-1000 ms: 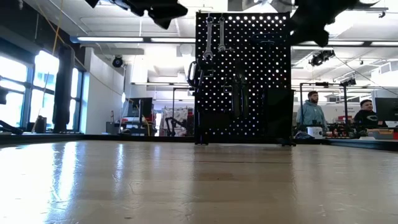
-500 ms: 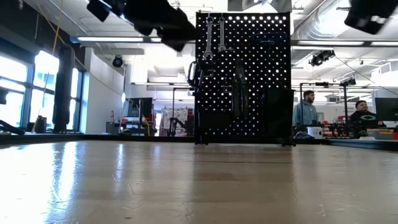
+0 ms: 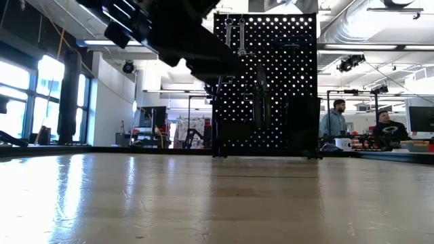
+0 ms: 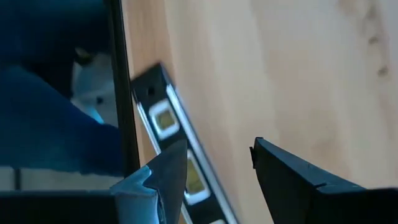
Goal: Hang tools onto peg board
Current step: Put the Spirit level into the right bin on the pegboard
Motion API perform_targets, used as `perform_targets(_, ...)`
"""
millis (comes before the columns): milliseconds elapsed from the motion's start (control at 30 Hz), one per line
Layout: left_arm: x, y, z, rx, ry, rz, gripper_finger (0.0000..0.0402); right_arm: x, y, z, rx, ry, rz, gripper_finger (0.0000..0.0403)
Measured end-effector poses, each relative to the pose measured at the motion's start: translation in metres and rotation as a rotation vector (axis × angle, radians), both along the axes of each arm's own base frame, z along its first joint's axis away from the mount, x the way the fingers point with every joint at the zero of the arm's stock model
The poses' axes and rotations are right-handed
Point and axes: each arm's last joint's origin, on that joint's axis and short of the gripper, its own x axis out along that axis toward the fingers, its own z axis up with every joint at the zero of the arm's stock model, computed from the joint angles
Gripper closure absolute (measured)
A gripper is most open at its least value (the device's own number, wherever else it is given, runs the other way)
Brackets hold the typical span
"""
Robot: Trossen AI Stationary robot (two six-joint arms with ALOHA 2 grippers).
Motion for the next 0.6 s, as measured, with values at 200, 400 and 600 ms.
perform_targets(200, 0.004, 0.000, -0.010, -0.028, 0.021, 0.020, 0.0234, 0.007, 0.043, -0.012, -0.171, 0.072, 0.077, 0.0224)
perform_targets(400, 0.005, 0.000, -0.009, -0.037, 0.012, 0.024, 0.0234, 0.014, 0.073, -0.016, -0.352, 0.151, 0.141, 0.0224)
perform_targets(600, 0.006, 0.000, -0.006, -0.053, -0.007, 0.031, 0.0234, 0.018, 0.088, -0.020, -0.414, 0.137, 0.145, 0.0198)
